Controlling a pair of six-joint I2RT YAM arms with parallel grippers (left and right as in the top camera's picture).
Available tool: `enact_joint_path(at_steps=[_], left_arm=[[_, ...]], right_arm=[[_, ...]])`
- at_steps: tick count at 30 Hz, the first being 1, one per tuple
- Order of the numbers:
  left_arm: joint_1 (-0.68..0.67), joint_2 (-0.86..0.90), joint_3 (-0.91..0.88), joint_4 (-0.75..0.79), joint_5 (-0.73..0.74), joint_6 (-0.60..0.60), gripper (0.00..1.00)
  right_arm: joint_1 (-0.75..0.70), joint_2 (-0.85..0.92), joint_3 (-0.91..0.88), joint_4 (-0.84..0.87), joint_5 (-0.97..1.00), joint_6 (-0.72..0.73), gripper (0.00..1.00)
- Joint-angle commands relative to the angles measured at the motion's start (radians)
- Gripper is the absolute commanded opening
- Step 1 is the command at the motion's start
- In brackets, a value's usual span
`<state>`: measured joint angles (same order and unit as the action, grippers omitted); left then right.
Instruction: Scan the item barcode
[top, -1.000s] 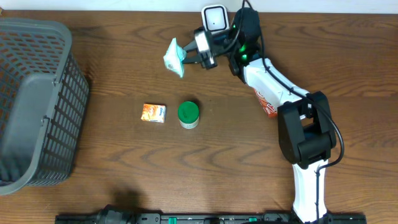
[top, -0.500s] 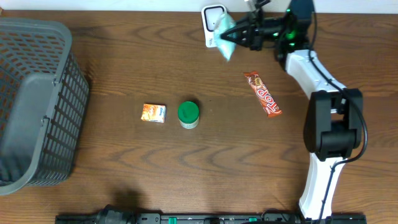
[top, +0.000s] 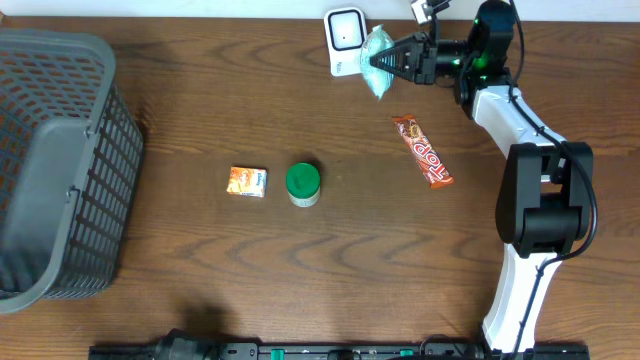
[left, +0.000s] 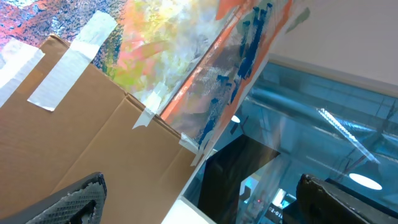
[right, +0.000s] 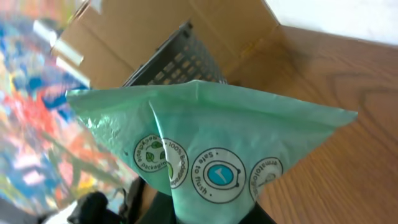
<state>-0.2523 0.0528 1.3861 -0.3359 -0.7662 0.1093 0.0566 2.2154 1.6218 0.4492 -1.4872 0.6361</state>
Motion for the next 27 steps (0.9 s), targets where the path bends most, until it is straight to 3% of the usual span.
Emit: enact_joint_path(at_steps=[1,4,8,12,19,27], left_arm=[[0.0,-0.008,-0.001,0.005,-0.006,0.018,0.98],[0.0,-0.008,-0.001,0.005,-0.006,0.018,0.98],[0.0,-0.008,-0.001,0.005,-0.006,0.018,0.98],[0.0,-0.008,-0.001,0.005,-0.006,0.018,0.98],[0.0,-0.008,-0.001,0.005,-0.006,0.018,0.98],[0.0,-0.008,-0.001,0.005,-0.006,0.018,0.98]], right_arm=[[-0.003,-0.004,-0.005,-0.121,0.114,-0.002,0.02],[0.001,-0.006,-0.005,-0.393,0.272,-0.1,0.01],[0.028,-0.043,-0.005,-0.85,0.694,-0.303,0.01],[0.093,-0.112,-0.005,-1.052,0.94,-0.391,0.01],[0.235,-0.207,0.035,-1.08,1.433,-0.379,0.01],[0.33,-0.197,0.106,-0.957,1.573,-0.451,0.07]])
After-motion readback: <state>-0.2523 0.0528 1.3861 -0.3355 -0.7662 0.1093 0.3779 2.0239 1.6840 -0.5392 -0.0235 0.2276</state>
